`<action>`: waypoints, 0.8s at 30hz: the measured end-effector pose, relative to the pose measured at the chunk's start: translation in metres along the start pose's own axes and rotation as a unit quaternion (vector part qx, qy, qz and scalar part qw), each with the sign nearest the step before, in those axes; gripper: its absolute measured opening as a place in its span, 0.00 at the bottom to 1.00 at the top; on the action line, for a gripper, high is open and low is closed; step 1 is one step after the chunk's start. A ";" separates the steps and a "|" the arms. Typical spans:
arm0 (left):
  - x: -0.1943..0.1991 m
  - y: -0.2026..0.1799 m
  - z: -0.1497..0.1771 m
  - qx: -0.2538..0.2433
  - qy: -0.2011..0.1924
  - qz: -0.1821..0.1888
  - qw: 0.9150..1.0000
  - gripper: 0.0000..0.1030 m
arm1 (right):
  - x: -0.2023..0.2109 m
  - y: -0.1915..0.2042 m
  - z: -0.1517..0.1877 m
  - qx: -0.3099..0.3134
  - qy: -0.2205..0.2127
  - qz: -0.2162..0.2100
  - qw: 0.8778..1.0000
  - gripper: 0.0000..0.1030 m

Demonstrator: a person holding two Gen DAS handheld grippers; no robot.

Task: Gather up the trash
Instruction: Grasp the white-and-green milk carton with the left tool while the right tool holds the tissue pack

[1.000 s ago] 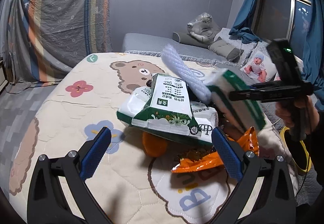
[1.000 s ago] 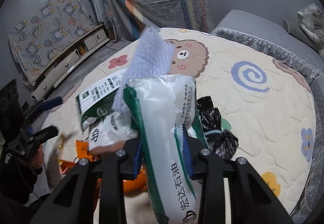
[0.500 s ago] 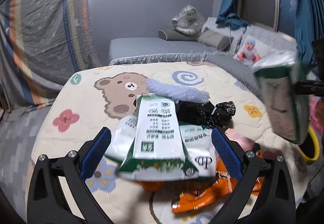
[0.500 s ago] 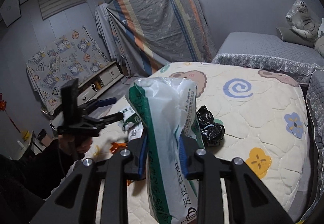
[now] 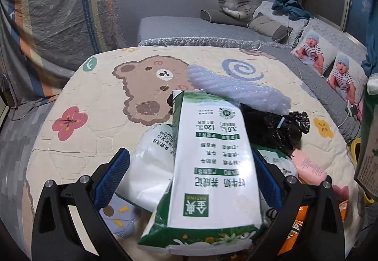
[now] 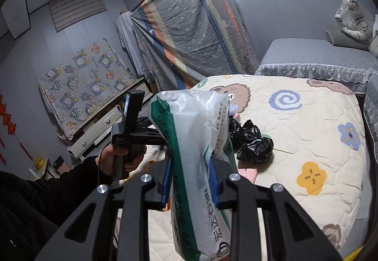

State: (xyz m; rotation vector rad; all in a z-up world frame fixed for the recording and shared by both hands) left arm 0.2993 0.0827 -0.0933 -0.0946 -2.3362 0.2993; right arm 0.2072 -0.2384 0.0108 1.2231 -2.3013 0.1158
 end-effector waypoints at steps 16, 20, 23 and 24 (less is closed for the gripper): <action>0.072 0.041 0.020 0.050 -0.072 0.021 0.996 0.57 | 0.027 0.016 0.006 -0.018 -0.020 0.009 1.000 0.24; 0.111 0.041 0.028 0.057 -0.104 0.033 0.992 0.54 | 0.041 0.021 0.009 -0.022 -0.035 0.018 0.999 0.24; 0.132 0.031 0.032 0.043 -0.113 0.043 0.992 0.04 | 0.053 0.024 0.013 -0.028 -0.044 0.030 0.998 0.24; 0.134 0.028 0.031 0.042 -0.109 0.038 0.992 0.04 | 0.056 0.024 0.014 -0.030 -0.047 0.031 0.998 0.24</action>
Point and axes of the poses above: each gripper's, at about its wrist camera, not at the fingertips, and x roughly against the way its jaws point, y to its left, z to its underside, the point moved 2 cm from there along -x, roughly the way its jaws point, and after that the axes turned 15 degrees about x, right-handed, at the moved point
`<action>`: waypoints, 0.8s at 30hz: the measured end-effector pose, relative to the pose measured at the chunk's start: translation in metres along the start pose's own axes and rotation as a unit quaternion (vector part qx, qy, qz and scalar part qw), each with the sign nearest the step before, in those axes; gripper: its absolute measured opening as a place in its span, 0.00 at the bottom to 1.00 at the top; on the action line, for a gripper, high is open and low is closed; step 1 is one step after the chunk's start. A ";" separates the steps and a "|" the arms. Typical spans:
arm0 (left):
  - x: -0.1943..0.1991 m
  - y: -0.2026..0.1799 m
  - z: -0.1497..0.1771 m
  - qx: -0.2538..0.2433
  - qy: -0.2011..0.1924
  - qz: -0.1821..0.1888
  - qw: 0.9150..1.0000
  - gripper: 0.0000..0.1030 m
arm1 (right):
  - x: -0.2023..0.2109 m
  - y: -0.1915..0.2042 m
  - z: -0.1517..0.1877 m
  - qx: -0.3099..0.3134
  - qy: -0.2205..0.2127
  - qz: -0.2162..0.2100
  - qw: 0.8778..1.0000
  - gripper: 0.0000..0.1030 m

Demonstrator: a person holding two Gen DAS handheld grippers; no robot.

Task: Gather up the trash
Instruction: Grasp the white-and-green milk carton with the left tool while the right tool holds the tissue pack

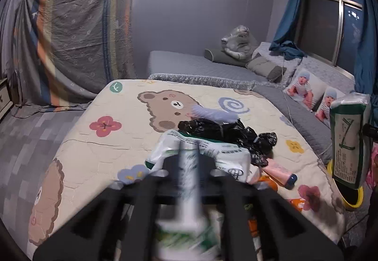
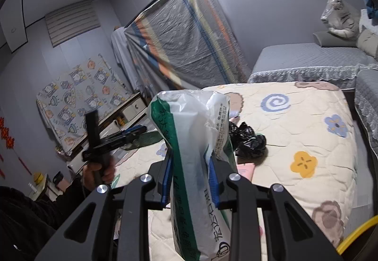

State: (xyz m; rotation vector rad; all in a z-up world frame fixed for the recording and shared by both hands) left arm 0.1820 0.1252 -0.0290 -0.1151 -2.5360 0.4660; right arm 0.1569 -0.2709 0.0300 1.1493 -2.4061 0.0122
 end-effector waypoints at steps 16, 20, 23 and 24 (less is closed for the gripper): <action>-0.015 0.028 0.056 -0.041 0.094 -0.020 0.994 0.89 | 0.015 -0.004 0.019 -0.014 0.009 0.009 1.000 0.24; -0.051 0.047 0.065 -0.030 0.133 -0.042 0.990 0.88 | 0.004 0.000 0.018 -0.017 0.014 -0.001 1.000 0.24; -0.074 0.063 0.071 -0.006 0.166 -0.054 0.985 0.58 | -0.001 0.003 0.016 -0.016 0.019 -0.005 1.000 0.24; -0.078 0.066 0.072 -0.003 0.169 -0.057 0.984 0.57 | -0.002 0.003 0.016 -0.016 0.021 -0.007 1.000 0.24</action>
Point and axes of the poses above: each gripper's, at about its wrist camera, not at the fingertips, and x roughly against the way its jaws point, y to its left, z to its underside, the point moved 2 cm from there along -x, roughly the way its jaws point, and after that the axes turned 15 degrees about x, right-handed, at the moved point
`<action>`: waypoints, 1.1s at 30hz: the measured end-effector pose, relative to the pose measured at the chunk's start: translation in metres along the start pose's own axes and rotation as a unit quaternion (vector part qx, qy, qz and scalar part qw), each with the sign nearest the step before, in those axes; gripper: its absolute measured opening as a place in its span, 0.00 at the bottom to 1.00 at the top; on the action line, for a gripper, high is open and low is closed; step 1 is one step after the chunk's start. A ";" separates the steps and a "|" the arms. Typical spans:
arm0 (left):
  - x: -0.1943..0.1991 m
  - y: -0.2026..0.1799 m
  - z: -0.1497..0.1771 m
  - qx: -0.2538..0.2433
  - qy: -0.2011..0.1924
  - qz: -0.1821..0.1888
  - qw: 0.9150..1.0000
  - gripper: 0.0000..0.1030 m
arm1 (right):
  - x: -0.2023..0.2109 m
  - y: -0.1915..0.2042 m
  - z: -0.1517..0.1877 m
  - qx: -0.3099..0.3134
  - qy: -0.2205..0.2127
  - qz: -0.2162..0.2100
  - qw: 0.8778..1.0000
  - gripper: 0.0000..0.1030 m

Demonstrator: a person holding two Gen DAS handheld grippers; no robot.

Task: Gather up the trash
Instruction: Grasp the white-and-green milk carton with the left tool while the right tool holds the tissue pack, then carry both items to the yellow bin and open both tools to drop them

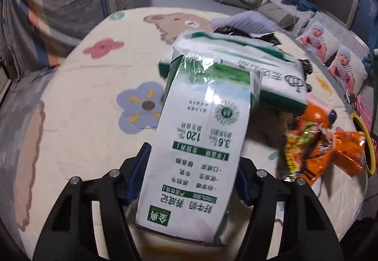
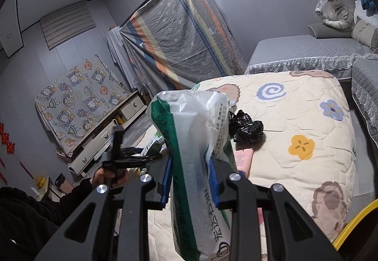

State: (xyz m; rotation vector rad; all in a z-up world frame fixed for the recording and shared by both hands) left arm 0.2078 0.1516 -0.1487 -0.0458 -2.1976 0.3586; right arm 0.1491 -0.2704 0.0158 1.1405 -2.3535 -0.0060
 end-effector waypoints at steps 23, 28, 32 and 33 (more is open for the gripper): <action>0.108 -0.226 0.018 -0.170 -0.090 0.170 0.967 0.50 | 0.133 -0.021 -0.001 -0.004 -0.130 0.129 0.983 0.24; 0.092 -0.316 0.048 -0.238 -0.045 0.251 0.937 0.51 | 0.185 -0.057 0.028 -0.052 -0.151 0.228 0.960 0.25; 0.084 -0.379 0.066 -0.270 -0.026 0.294 0.916 0.51 | 0.213 -0.092 0.072 -0.112 -0.143 0.294 0.938 0.25; 0.081 -0.393 0.068 -0.273 -0.020 0.304 0.913 0.51 | 0.217 -0.100 0.084 -0.126 -0.137 0.313 0.931 0.25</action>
Point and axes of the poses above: each gripper's, at about its wrist camera, not at the fingertips, and x roughly against the way its jaws point, y to its left, z to its underside, the point moved 2 cm from there along -x, roughly the way its jaws point, and after that the axes turned 15 degrees about x, right-handed, at the moved point
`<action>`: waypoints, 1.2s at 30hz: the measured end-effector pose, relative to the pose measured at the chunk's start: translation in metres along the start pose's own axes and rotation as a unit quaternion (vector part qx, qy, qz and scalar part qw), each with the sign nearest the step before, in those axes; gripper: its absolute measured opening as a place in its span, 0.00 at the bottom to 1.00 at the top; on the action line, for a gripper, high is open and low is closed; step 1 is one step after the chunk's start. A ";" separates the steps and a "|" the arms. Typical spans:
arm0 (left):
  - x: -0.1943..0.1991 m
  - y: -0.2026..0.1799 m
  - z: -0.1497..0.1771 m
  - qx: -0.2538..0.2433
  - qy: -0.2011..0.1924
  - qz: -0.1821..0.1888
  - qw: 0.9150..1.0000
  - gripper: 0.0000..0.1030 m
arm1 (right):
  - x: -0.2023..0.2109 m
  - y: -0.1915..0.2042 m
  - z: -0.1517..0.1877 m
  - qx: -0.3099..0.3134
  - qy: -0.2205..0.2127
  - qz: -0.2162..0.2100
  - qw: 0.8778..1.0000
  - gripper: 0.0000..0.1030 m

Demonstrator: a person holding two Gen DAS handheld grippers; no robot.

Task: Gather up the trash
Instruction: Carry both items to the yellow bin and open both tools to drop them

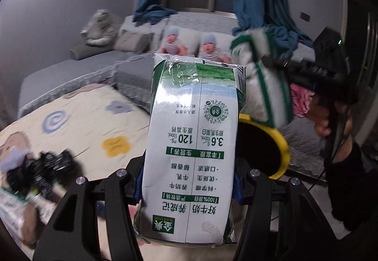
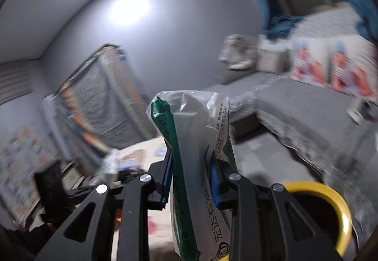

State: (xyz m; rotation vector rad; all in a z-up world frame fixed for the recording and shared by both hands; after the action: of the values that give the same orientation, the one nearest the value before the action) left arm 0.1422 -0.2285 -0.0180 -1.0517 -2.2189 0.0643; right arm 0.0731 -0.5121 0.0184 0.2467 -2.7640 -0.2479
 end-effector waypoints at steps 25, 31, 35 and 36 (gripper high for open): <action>-0.186 -0.079 0.010 0.042 0.113 0.034 0.992 0.51 | -0.007 -0.103 0.133 -0.141 0.115 0.166 0.969 0.25; -0.188 -0.081 0.010 0.044 0.109 0.033 0.993 0.53 | -0.002 -0.106 0.131 -0.148 0.113 0.173 0.967 0.30; -0.182 -0.078 0.008 0.056 0.093 0.033 0.994 0.77 | 0.006 -0.109 0.127 -0.155 0.097 0.180 0.967 0.54; -0.178 -0.073 0.007 0.067 0.083 0.028 0.994 0.86 | 0.009 -0.110 0.125 -0.157 0.090 0.188 0.965 0.62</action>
State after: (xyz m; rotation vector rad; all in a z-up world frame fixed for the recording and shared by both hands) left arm 0.1688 -0.4015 -0.0990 -1.0094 -2.0064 0.1423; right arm 0.0347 -0.6034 -0.1159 -0.3190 -2.4813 -0.5250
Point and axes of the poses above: each gripper's, at about its wrist camera, not at the fingertips, and x roughly against the way its jaws point, y to its left, z to its underside, the point moved 2 cm from there along -x, roughly the way its jaws point, and after that the axes turned 15 degrees about x, right-handed, at the moved point
